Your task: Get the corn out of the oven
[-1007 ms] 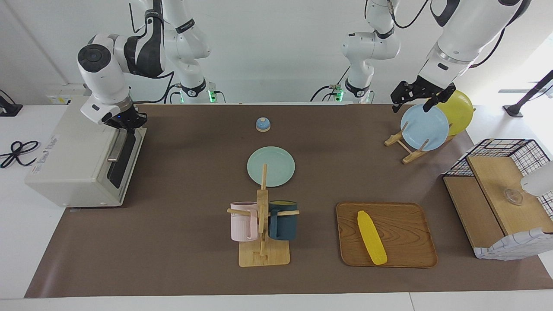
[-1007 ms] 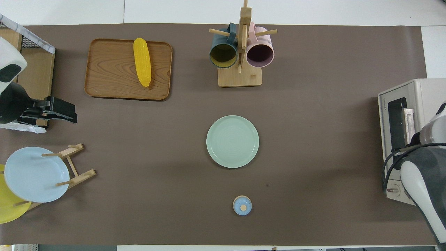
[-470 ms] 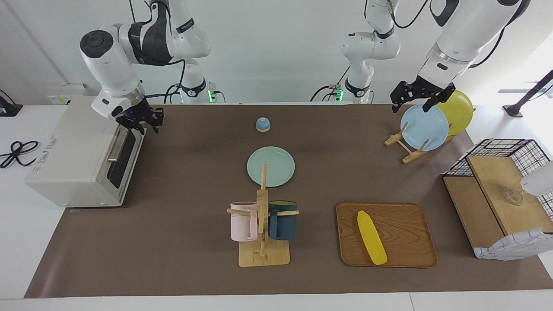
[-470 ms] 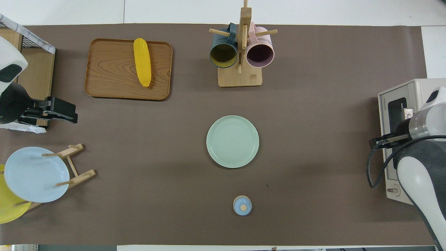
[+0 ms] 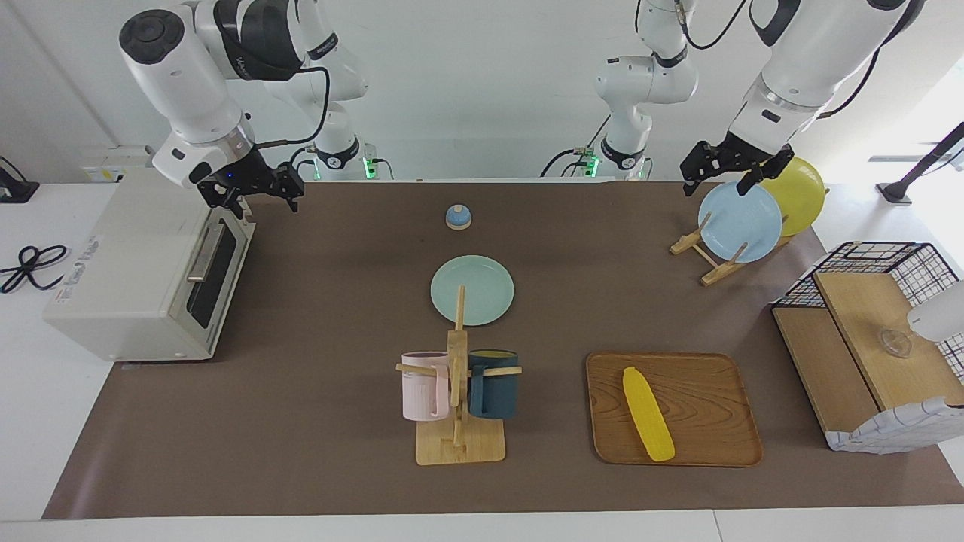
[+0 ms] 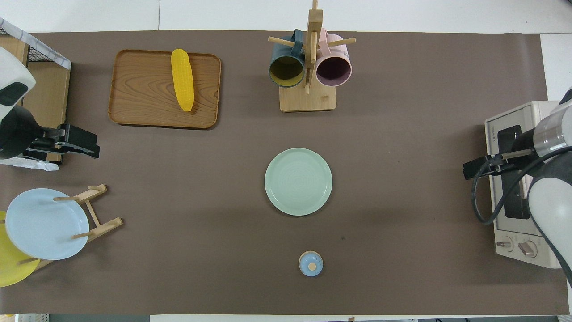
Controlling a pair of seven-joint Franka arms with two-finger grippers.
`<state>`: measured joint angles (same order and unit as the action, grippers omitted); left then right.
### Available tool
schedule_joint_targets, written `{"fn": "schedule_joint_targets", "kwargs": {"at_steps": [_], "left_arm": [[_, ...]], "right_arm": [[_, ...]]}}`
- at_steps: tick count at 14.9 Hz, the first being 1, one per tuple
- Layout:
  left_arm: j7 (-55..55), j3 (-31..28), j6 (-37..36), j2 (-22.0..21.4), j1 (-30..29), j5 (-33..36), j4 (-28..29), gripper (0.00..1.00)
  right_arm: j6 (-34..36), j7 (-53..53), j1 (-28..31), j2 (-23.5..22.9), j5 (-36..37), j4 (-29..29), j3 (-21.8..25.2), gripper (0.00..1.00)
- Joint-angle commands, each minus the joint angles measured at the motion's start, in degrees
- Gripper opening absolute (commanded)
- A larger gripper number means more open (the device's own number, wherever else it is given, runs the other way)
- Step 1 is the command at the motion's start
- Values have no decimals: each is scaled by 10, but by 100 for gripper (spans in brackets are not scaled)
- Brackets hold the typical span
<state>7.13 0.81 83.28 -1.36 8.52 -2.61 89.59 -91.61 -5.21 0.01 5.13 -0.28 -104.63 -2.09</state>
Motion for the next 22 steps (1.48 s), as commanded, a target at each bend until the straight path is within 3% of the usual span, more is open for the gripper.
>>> {"fn": "schedule_joint_targets", "kwargs": {"at_steps": [1, 5, 22], "left_arm": [[-1, 4, 2, -15, -3, 11, 14, 100], [-1, 4, 3, -15, -3, 11, 14, 100], [-1, 4, 4, -15, -2, 11, 14, 100]], "right_arm": [[49, 24, 9, -48, -10, 81, -17, 100], [93, 35, -20, -95, -5, 149, 6, 100], [72, 80, -16, -51, -11, 112, 4, 100]]}}
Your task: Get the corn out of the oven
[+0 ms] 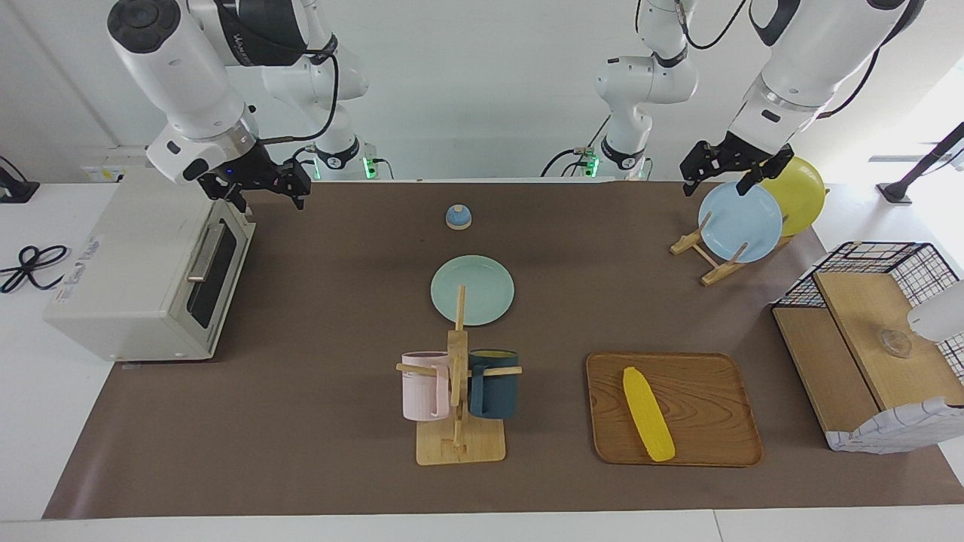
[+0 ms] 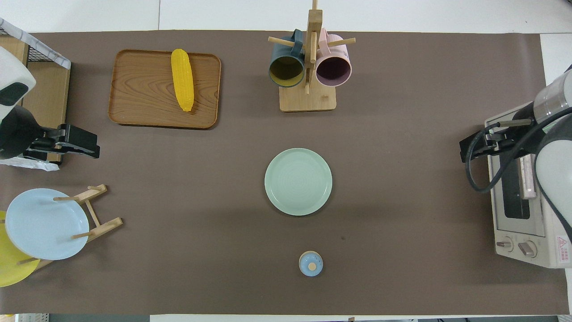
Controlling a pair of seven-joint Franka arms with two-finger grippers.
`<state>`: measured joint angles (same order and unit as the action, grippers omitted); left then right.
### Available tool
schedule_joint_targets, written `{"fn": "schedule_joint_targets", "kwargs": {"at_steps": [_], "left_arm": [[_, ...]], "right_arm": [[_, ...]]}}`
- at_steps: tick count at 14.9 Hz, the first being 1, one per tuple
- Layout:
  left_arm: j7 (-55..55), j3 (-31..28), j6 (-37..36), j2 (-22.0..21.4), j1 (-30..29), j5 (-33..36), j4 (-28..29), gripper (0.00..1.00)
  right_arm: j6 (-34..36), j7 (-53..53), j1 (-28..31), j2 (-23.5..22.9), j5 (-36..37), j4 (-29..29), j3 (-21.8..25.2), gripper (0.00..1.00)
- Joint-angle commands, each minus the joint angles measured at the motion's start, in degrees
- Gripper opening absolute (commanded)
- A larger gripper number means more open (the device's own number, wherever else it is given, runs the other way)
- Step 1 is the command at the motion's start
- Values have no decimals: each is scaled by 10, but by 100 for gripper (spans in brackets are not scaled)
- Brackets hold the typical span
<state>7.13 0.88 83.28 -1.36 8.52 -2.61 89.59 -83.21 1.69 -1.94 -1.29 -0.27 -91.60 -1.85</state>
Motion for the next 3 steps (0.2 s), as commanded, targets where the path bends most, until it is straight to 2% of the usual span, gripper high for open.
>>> {"fn": "schedule_joint_targets", "kwargs": {"at_steps": [1, 3], "left_arm": [[-1, 4, 4, -15, -2, 11, 14, 100], [-1, 4, 3, -15, -2, 11, 14, 100]], "right_arm": [[-12, 17, 4, 13, -11, -17, 2, 100], [-13, 19, 3, 13, -11, -17, 2, 100]]}}
